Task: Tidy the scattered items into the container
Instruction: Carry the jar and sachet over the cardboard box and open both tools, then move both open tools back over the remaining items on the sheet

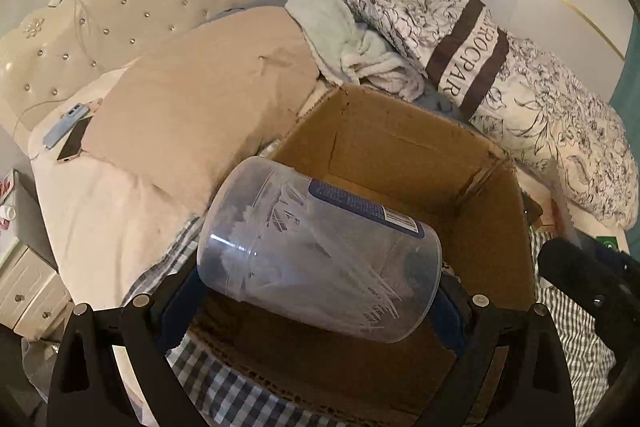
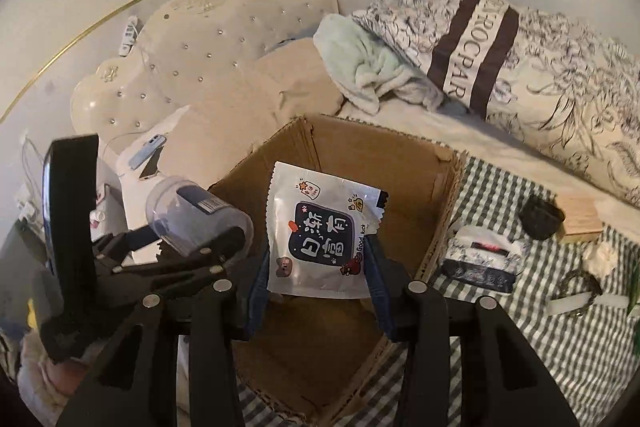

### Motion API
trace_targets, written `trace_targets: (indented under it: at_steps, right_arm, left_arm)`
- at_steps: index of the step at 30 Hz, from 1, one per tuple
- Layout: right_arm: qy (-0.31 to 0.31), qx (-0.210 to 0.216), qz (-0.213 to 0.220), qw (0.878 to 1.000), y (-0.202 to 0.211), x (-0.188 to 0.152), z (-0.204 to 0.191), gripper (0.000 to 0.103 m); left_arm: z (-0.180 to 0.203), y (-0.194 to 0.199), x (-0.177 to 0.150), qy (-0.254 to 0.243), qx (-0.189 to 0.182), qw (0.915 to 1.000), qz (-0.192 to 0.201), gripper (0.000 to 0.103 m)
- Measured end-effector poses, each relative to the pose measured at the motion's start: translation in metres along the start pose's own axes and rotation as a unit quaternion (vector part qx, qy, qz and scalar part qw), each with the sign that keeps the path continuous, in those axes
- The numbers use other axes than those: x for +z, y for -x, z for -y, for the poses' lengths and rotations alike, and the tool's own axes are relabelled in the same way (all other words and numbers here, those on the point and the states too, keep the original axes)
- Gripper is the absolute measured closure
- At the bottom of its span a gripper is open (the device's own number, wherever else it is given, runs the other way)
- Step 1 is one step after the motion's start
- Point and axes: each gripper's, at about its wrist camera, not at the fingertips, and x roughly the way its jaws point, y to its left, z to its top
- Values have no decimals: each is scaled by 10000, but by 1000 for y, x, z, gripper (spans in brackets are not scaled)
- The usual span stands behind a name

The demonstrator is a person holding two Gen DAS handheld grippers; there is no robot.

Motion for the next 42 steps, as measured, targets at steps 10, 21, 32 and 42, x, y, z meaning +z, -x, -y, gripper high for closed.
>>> trace_targets:
  at_steps: [10,21,32,42]
  right_arm:
    - [-211,-41,66,9997,4,0,16,42]
    - [-607,-437,213,9970,47,-22,66,42]
    - [-1188,-1162,340,9855,108,-64,152,42]
    - [-2056,-1618,371,9645,140,-112,243,42]
  left_arm:
    - [14,6,0,-177,109,9998,64,0]
    - [70,30,-16,-453,-231,9986,121,0]
    - [171,40,-46,-1072,-707,9917,36,0]
    - [239,14,-63,-1484,-1072,9828,-256,0]
